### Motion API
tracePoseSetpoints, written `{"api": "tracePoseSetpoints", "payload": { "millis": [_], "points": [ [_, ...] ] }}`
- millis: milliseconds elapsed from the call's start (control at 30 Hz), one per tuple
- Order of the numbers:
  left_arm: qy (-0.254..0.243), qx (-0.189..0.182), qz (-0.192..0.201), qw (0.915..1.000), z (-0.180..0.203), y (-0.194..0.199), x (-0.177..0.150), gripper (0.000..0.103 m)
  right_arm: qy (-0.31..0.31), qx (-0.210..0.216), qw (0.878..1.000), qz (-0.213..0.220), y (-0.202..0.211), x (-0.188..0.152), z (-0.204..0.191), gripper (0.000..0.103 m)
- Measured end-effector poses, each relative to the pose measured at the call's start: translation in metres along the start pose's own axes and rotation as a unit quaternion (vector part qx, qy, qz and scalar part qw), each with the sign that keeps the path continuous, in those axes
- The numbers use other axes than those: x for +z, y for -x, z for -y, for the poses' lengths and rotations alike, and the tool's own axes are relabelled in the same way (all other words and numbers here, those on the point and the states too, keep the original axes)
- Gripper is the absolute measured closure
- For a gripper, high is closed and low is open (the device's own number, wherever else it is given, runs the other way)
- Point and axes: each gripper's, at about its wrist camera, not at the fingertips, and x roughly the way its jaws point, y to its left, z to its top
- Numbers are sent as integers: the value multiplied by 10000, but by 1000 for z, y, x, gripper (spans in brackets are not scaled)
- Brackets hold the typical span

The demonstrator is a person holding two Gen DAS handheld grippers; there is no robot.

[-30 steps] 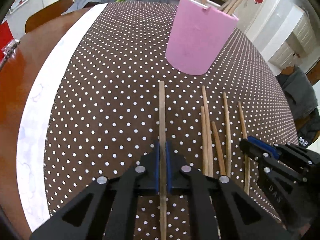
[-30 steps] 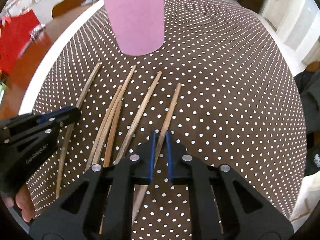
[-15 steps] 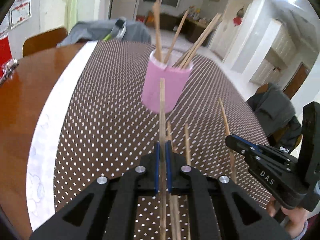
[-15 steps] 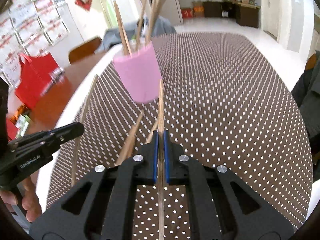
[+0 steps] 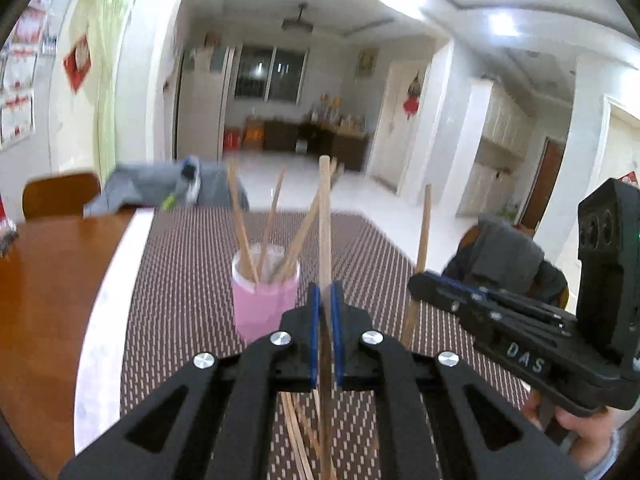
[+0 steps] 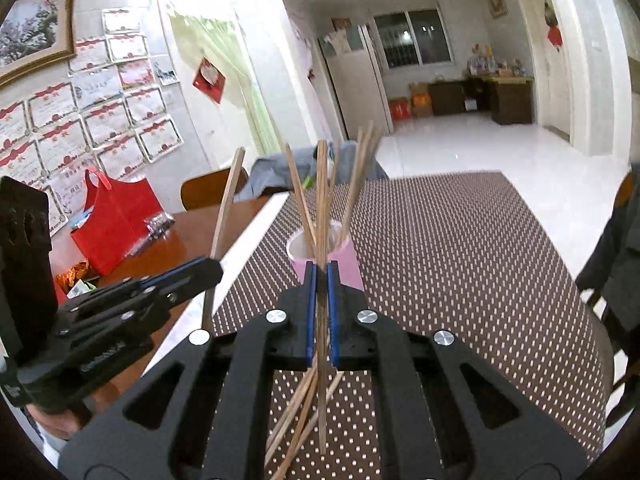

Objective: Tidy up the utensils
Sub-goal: 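Lift both held chopsticks upright above the pink cup, then lower the chopsticks into the cup and open the left gripper while the right gripper opens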

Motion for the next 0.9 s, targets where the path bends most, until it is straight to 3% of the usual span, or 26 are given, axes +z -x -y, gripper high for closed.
{"api": "tracePoseSetpoints", "payload": {
  "millis": [133,367,667,900],
  "points": [
    [67,-50,644,9979,-1,5,14,97,65,61,9995,306,6,16,-4,97],
    [395,84,1746,9838,-19,-1,31,97,-46,243,9948,985,10,39,4,97],
    [592,447,2444,9668,-31,-29,46,97,196,162,9860,1649,-11,69,-4,97],
    [641,742,3165,9435,-36,-44,55,97,178,162,9784,2053,-26,77,2,97]
  ]
}}
